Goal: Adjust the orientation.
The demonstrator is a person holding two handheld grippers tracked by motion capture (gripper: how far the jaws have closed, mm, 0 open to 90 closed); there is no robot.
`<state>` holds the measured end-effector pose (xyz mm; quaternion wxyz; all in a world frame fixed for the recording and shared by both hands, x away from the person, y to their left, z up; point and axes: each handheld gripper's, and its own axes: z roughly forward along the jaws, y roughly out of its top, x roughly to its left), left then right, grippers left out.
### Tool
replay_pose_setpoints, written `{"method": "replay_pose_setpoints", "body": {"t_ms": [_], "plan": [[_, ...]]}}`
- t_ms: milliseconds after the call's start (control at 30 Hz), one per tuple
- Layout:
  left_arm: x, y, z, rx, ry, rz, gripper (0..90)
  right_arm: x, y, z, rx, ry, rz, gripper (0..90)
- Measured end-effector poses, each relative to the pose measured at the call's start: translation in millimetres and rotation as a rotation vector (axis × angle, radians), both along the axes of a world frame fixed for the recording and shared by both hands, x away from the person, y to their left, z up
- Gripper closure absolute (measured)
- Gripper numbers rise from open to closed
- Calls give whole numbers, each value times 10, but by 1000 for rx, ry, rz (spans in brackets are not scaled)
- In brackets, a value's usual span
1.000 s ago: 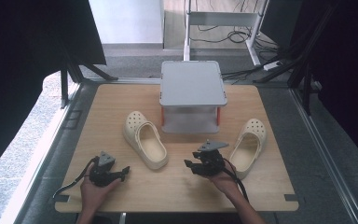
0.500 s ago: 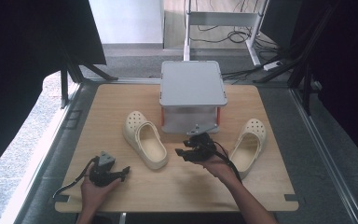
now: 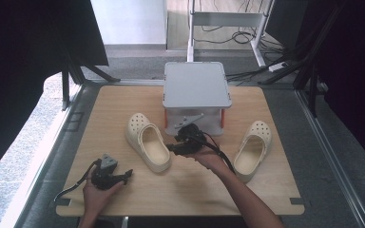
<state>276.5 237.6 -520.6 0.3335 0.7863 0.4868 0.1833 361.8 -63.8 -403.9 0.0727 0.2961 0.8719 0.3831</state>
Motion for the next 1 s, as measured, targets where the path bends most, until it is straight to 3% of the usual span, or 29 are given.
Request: {"method": "replay_pose_setpoints", "body": {"t_ms": [333,600,1000], "plan": [[4,-1,-1,0,0,-5,272,129,305,-21,-82,27,40,506],[4,-1,-1,0,0,-6,272,265,389,-83,-150,61,29,510],[5,-1,-1,-1,0,-6,271,461,578,-120,-214,62,9,546]]}}
